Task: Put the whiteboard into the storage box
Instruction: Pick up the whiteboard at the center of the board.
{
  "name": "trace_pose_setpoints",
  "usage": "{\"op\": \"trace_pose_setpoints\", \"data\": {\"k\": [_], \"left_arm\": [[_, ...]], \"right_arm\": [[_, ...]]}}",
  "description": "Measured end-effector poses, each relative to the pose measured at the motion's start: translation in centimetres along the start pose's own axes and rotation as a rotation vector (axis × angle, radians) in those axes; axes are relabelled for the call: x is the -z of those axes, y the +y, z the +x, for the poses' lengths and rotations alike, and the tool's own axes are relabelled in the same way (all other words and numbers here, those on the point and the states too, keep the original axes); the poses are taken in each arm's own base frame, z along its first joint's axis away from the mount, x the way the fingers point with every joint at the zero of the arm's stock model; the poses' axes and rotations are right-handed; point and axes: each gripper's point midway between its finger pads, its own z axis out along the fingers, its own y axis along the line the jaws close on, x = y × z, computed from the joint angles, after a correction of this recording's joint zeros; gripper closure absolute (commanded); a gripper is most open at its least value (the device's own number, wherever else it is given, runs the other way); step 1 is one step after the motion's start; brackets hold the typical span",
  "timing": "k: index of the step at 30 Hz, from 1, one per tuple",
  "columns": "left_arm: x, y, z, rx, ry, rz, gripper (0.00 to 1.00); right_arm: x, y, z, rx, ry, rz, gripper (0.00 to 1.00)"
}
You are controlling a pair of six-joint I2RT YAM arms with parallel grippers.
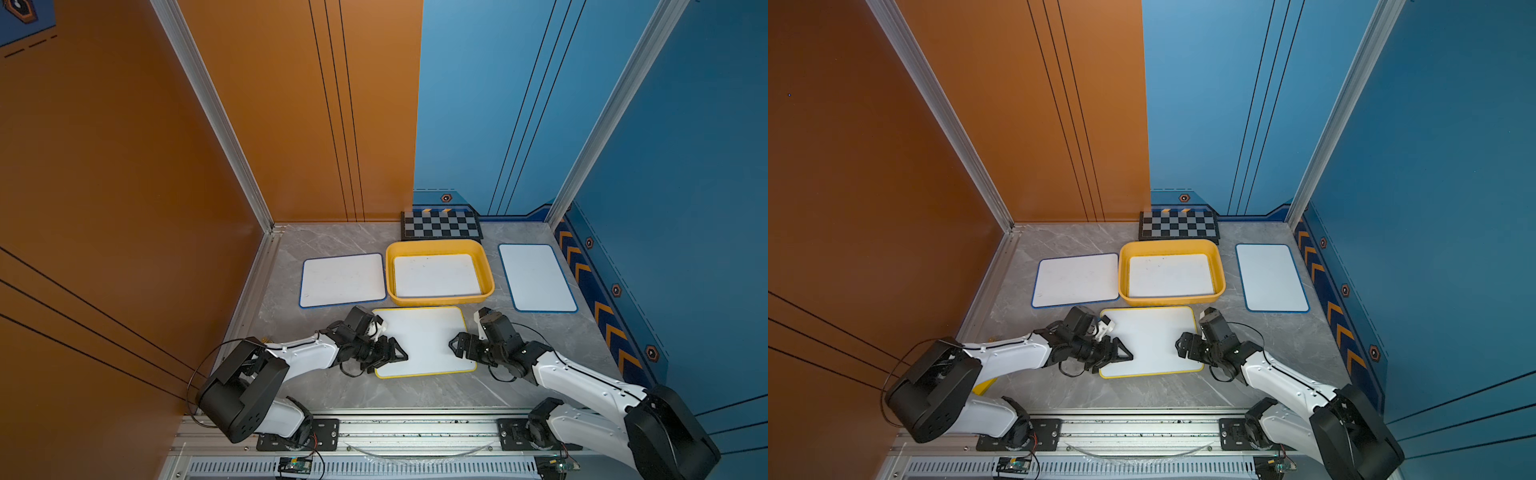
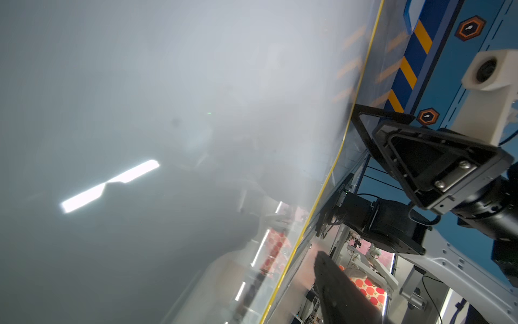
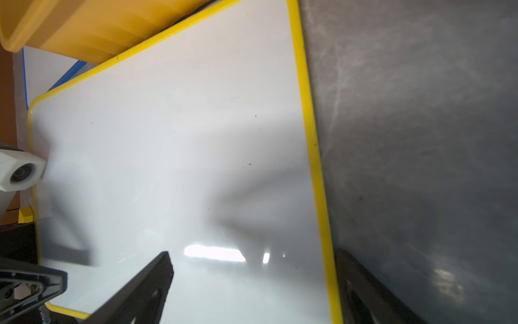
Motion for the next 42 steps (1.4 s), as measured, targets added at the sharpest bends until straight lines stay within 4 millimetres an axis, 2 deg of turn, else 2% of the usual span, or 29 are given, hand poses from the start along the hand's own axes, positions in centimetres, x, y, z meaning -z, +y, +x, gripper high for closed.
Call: {"op": "trace_pose_setpoints", "data": {"k": [9, 20, 23, 30, 36, 40, 41, 42], "left_arm": [[1.5, 0.6, -0.5, 0.017, -0.063, 0.036, 0.30], [4.4, -2.3, -0.5, -0.029, -0.142, 0.113, 0.40], [4.6, -2.4, -0.3, -0.023, -0.140, 0.111, 0.44], [5.0, -2.4, 0.1, 0.000, -0.140, 0.108, 0.63], [5.0, -2.6, 0.2, -0.002, -0.142, 0.107, 0.65], [4.9, -2.7, 0.3, 0.005, -0.142, 0.105, 0.75], [4.8, -2.8, 0.4, 0.005, -0.142, 0.107, 0.76], [4.8, -2.8, 0.4, 0.003, -0.143, 0.107, 0.70]], "right_arm": [[1.4, -0.4, 1.8, -0.051, 0.064, -0.040, 0.07], [1.7, -0.8, 2.0, -0.088, 0.088, -0.046, 0.07], [1.7, -0.8, 2.0, -0.090, 0.090, -0.046, 0.07], [1.7, -0.8, 1.9, -0.090, 0.091, -0.049, 0.06], [1.6, -0.5, 1.9, -0.095, 0.096, -0.065, 0.06], [1.6, -0.4, 1.8, -0.094, 0.095, -0.072, 0.06], [1.5, -0.4, 1.7, -0.094, 0.094, -0.073, 0.06], [1.5, -0.4, 1.7, -0.094, 0.093, -0.074, 0.06]]}}
